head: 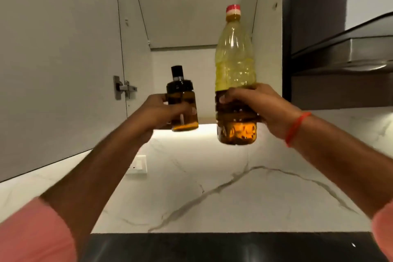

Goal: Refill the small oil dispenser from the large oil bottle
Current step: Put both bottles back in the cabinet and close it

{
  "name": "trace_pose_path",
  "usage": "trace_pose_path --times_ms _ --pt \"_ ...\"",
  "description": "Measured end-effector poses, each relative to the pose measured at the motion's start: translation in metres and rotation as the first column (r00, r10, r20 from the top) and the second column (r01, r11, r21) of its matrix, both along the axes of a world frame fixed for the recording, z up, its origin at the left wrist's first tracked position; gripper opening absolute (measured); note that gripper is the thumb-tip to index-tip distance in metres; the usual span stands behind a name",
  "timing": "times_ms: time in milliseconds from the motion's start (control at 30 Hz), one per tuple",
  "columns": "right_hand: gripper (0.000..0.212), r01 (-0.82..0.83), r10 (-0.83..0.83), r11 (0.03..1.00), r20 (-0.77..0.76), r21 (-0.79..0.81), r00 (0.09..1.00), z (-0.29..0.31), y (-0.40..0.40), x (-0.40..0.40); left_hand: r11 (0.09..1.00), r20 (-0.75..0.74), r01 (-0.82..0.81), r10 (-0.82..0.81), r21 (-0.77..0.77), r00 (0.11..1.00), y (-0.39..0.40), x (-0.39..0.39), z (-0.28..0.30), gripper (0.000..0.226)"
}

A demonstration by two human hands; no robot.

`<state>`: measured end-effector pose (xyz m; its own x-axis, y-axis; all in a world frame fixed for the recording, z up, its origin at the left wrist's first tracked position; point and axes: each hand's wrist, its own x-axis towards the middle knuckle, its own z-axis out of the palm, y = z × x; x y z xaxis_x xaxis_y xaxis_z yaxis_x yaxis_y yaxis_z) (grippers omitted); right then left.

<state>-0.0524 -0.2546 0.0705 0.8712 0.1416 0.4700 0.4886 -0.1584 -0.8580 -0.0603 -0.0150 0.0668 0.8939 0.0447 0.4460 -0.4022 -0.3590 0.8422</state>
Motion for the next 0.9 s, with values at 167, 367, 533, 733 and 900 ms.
trace_pose_path --times_ms 167,367,533,733,900 --pt "0.031 0.069 -0.072 0.994 0.033 0.086 0.997 0.048 0.013 0.041 1.0 -0.018 0.014 -0.013 0.027 1.0 0.002 0.057 0.041 0.035" --pt "0.044 0.217 -0.223 0.965 0.027 0.146 0.974 0.06 0.035 0.117 1.0 -0.064 0.013 -0.014 -0.018 0.998 0.005 0.124 0.046 0.039" --pt "0.054 0.257 -0.258 0.955 -0.013 0.147 0.966 0.051 0.042 0.165 0.999 -0.098 0.016 -0.02 -0.046 0.995 0.008 0.156 0.04 0.042" --pt "0.074 0.276 -0.272 0.954 -0.045 0.116 0.961 0.041 0.042 0.186 0.999 -0.135 0.011 -0.018 -0.048 0.991 0.012 0.166 0.034 0.036" --pt "0.063 0.228 -0.223 0.972 -0.074 0.064 0.972 0.039 0.037 0.181 0.999 -0.125 0.001 -0.007 -0.05 0.992 0.011 0.166 0.028 0.038"
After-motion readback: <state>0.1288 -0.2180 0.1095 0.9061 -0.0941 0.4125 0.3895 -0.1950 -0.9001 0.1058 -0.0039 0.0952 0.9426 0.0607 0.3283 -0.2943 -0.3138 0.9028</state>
